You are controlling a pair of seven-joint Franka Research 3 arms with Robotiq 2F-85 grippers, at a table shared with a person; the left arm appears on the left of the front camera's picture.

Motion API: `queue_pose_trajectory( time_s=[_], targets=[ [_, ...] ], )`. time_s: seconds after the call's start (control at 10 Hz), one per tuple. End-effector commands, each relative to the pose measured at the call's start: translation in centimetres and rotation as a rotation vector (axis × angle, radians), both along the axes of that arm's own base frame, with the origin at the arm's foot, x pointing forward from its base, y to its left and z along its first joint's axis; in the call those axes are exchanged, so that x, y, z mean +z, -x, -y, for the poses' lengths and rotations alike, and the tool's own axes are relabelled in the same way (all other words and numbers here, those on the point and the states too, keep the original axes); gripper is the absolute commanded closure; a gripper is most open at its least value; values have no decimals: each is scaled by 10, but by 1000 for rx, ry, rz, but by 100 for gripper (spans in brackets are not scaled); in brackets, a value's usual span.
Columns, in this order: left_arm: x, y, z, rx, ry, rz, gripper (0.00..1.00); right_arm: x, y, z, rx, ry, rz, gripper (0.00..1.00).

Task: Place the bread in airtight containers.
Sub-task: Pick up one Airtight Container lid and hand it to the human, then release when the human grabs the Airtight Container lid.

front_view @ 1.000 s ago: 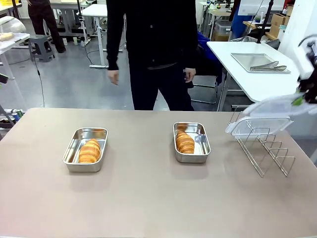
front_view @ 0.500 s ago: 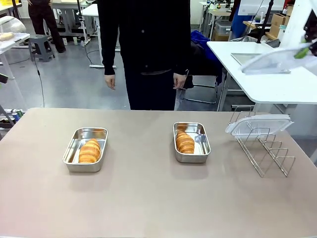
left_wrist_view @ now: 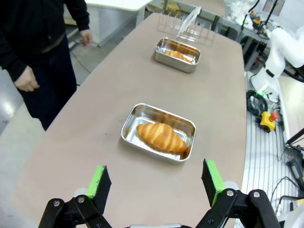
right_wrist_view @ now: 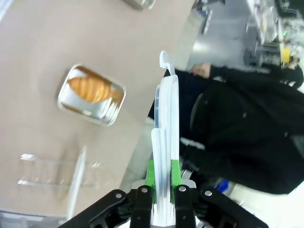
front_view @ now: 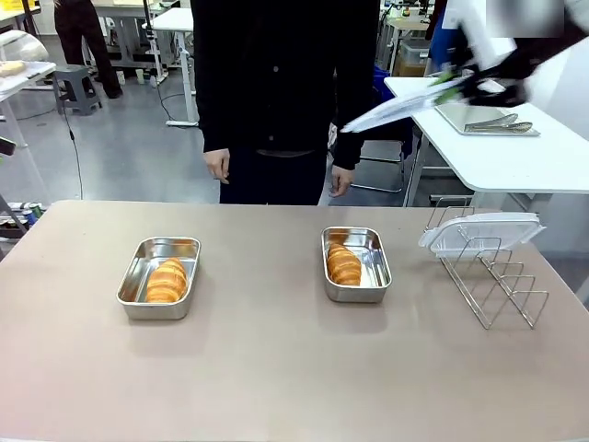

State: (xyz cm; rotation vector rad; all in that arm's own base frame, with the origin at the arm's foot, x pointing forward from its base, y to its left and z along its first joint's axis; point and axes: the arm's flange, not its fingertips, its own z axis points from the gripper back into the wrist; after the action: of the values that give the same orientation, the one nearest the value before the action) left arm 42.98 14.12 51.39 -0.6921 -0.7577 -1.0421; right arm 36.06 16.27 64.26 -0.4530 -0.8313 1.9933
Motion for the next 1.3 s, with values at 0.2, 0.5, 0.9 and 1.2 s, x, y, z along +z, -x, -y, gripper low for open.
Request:
queue_pose_trajectory(
  time_s=[0.2,0.5,0.9,1.2],
  targets=[
    [2,0,1,-6,23,22,0,-45,-76,-22,167,-47,25,100],
    [2,0,1,-6,23,22,0,-60,-70,-33,121,-16,3,100],
    [2,0,1,-6,23,22,0,-60,-70,-33,121,-16,3,100],
    [2,0,1,-6,23,22,0,-60,-70,-33,121,-16,3,100]
  ],
)
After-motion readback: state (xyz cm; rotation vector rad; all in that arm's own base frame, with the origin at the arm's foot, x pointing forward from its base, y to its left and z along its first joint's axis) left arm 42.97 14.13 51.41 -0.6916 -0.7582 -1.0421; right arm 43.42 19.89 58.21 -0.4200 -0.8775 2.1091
